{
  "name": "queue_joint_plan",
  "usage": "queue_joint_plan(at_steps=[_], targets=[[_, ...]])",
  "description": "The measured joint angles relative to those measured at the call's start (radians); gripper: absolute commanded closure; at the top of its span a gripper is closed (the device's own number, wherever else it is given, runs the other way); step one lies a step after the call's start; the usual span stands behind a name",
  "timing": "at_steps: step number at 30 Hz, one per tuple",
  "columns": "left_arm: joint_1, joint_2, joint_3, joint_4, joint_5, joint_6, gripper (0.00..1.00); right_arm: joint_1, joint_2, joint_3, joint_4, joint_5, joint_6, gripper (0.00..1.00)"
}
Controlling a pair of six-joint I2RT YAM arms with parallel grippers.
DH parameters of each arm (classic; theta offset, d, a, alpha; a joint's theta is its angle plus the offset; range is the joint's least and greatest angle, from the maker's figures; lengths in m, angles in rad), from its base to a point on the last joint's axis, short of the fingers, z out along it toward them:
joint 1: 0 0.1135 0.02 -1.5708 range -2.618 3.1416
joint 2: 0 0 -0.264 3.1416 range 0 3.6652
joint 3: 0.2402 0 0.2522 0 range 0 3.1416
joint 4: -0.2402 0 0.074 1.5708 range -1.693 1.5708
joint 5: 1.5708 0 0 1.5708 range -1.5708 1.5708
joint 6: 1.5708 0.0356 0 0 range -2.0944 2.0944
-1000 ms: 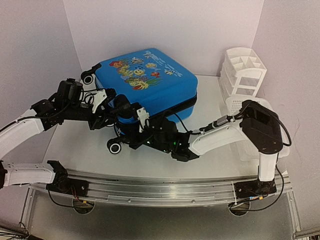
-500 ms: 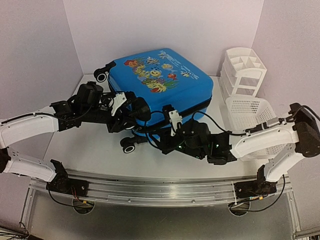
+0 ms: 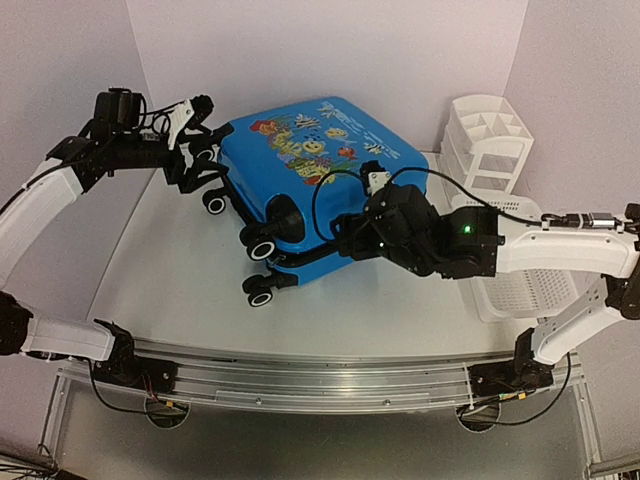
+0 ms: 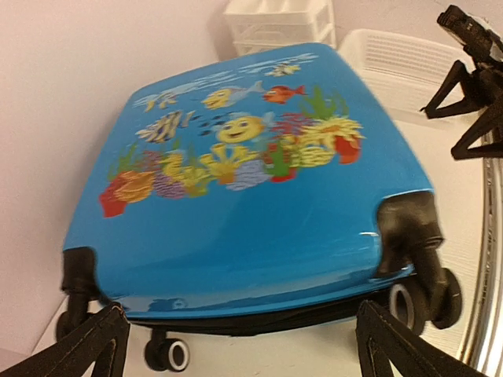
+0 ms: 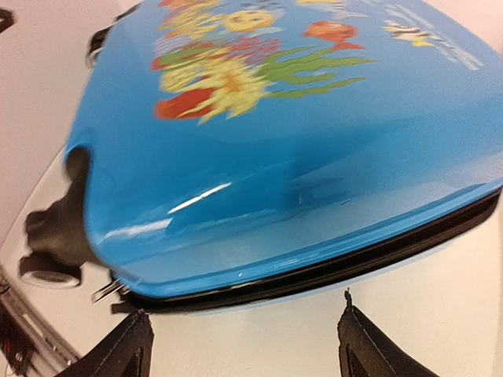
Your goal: Open, take out, and arrange the luggage
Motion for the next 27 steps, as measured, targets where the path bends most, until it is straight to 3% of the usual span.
queue_joint_plan(at_steps=[6, 10, 12, 17, 22, 27], targets=[[0.23, 0.293, 0.275, -0.113, -0.028, 0.136, 0.0, -0.233, -0.001, 0.158, -0.242, -0.014, 0.039, 0.25], [0.272, 0.483, 0.423, -0.258, -0.063, 0.293, 0.0, -0.346, -0.027, 0.187, -0.338, -0.04, 0.044, 0.25], [0.283, 0.598, 0.567, -0.379, -0.069, 0.361, 0.0, -0.402, -0.035, 0.187, -0.387, -0.061, 0.057, 0.25], [0.298, 0.764, 0.776, -0.47, -0.085, 0.474, 0.02, -0.55, -0.035, 0.185, -0.491, -0.127, 0.094, 0.26], [0.285, 0.855, 0.882, -0.551, -0.097, 0.529, 0.16, -0.684, 0.003, 0.185, -0.534, -0.196, 0.113, 0.26], [0.264, 0.918, 0.921, -0.576, -0.096, 0.547, 0.36, -0.721, 0.08, 0.191, -0.551, -0.26, 0.111, 0.26]])
